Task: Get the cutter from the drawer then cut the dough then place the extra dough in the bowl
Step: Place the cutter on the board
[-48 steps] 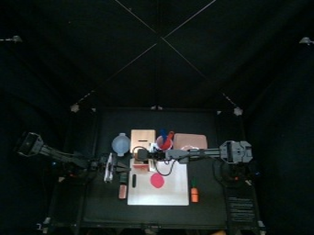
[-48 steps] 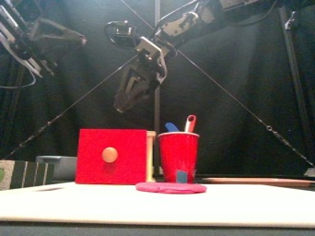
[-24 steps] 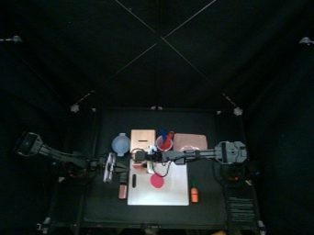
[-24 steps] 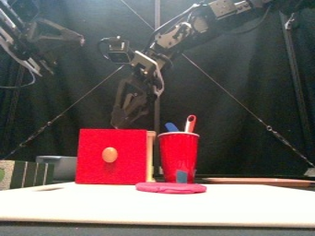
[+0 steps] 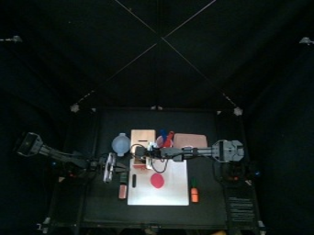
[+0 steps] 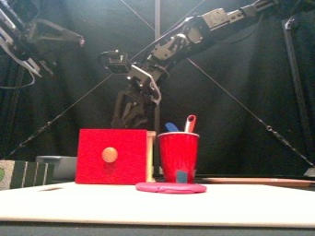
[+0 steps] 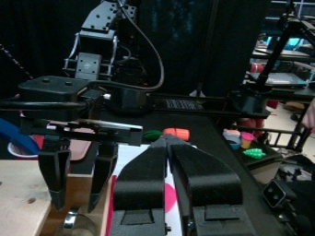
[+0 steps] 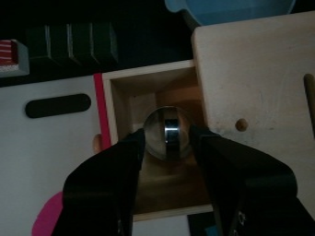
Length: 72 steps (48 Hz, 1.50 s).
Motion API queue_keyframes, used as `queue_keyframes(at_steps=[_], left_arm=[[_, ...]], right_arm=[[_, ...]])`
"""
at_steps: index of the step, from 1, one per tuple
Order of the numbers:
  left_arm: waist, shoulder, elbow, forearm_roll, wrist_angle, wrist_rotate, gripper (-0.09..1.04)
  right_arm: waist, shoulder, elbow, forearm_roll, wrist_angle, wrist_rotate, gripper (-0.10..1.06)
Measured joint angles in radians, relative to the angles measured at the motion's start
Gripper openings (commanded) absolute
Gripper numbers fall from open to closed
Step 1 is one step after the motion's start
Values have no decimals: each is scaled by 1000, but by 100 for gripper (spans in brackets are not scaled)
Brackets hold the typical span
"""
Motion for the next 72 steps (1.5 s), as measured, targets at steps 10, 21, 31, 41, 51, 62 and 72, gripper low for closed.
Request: queue_keyframes(at_steps=[10, 21, 31, 41, 51, 62, 72], left_arm=[[-2, 0, 2, -5, 0, -3, 40], [-2, 2, 8, -18, 0, -3, 39], [-2, 0, 11, -35, 0, -3, 39], [-5, 0, 12, -40, 0, -3, 39], [-3, 0, 18, -61, 2, -3, 39], [-5, 0, 25, -77, 2, -3, 39], [-5, 0, 28, -98, 8, -3, 39]], right_arm=[[0, 28, -6, -6, -2, 0, 80], [0, 38, -17, -15, -2, 0, 78], [0, 57, -17, -25, 0, -2, 65], [-8, 64, -17, -28, 5, 0, 50], [-5, 64, -51, -31, 51, 0, 50], [18, 35, -121, -31, 160, 0, 49], [31, 8, -150, -34, 195, 0, 49]])
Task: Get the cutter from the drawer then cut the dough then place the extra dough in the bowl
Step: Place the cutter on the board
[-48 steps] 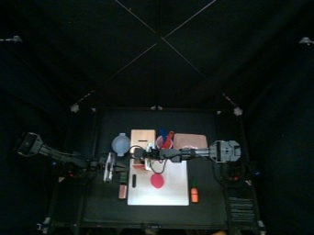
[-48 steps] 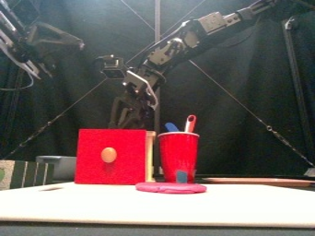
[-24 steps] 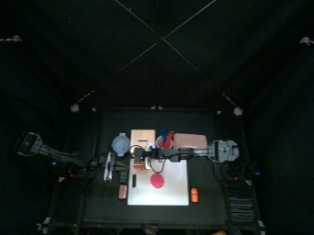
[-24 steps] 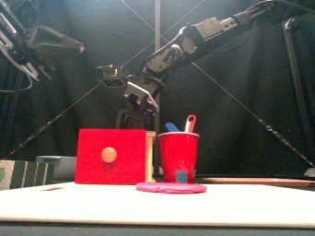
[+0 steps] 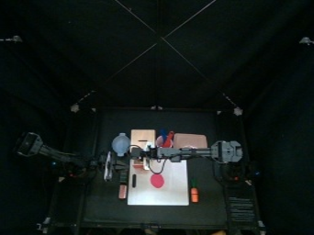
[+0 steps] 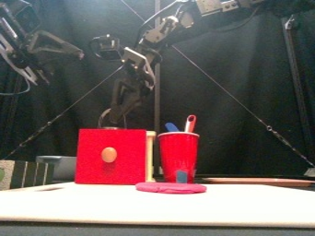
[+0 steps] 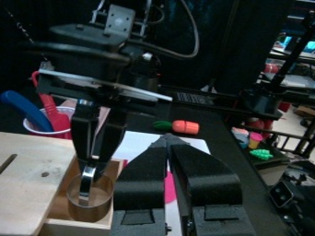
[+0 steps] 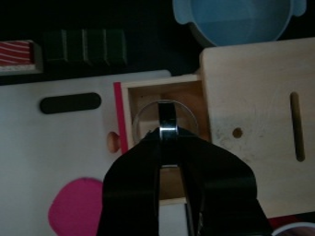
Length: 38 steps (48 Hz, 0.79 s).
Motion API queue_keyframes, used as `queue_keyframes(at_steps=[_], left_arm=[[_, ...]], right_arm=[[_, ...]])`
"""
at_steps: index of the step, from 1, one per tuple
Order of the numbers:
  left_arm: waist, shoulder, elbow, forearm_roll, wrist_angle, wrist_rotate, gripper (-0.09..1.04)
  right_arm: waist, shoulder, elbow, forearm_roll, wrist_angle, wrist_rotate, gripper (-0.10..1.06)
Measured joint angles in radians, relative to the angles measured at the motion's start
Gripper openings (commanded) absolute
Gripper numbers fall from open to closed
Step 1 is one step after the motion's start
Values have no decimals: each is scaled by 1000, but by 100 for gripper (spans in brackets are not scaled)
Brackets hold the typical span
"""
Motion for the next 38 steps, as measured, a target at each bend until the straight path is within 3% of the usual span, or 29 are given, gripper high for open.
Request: queue_keyframes(at_steps=[21, 31, 38], left_arm=[[0, 0, -2, -43, 51, 2, 39], [2, 0, 0, -43, 52, 2, 39], [9, 0, -2, -43, 51, 3, 39]], right_arm=[[8, -173, 37, -2, 52, 0, 49], [64, -285, 169, 2, 64, 0, 49], [141, -342, 291, 15, 29, 5, 49]])
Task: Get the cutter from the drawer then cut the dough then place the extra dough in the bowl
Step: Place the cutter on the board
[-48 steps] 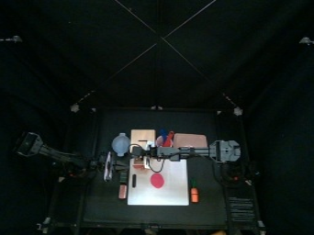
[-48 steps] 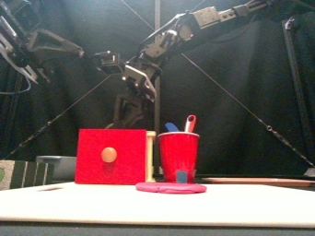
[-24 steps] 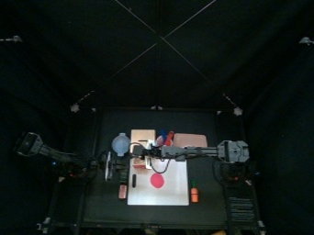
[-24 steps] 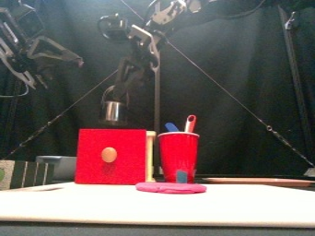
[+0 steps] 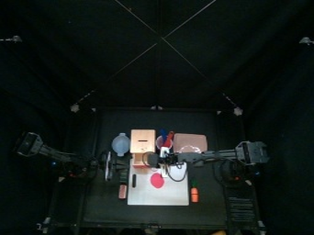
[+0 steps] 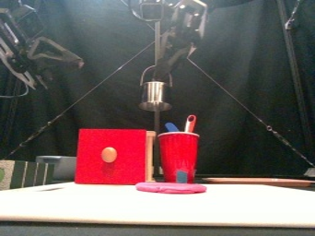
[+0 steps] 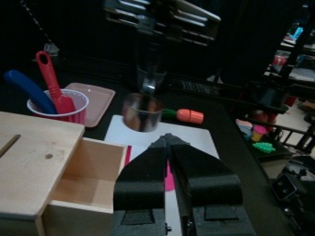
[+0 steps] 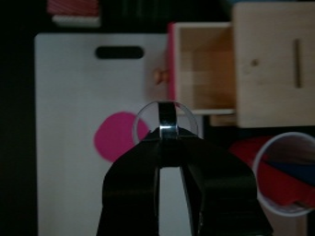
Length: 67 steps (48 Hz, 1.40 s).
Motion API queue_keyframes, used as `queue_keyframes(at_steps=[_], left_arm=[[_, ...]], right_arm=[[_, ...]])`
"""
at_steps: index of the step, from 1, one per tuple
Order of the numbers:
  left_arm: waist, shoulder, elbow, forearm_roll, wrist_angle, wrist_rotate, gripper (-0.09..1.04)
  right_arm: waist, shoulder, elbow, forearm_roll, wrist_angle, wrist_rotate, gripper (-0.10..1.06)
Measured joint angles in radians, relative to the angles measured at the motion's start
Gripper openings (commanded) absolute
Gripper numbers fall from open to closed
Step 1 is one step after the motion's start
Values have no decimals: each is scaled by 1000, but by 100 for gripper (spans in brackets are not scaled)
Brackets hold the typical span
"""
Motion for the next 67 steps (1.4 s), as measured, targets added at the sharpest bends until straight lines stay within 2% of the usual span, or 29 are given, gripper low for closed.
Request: queue_keyframes(at_steps=[6, 10, 18, 20, 33, 41, 49, 61, 67], left_arm=[[14, 0, -6, 0, 0, 0, 39], [20, 0, -11, -2, 0, 0, 39], [32, 2, -20, -2, 0, 0, 39], [37, 0, -21, -3, 2, 0, 39], [81, 2, -37, -5, 0, 0, 39], [101, 0, -41, -8, 0, -2, 39], [110, 0, -41, -15, 2, -2, 41], [121, 2, -41, -23, 2, -2, 41], [132, 0, -41, -23, 2, -2, 41]], right_arm=[[44, -32, 97, 15, -40, 28, 49], [64, -51, 161, 18, -49, 78, 49], [77, -100, 278, 0, -63, 173, 49], [83, -115, 308, -12, -74, 186, 49], [101, -181, 495, -92, -224, 347, 50], [101, -187, 584, -155, -328, 411, 50], [104, -186, 632, -178, -403, 425, 55], [118, -184, 635, -176, -422, 425, 82], [118, -184, 630, -169, -420, 426, 86]])
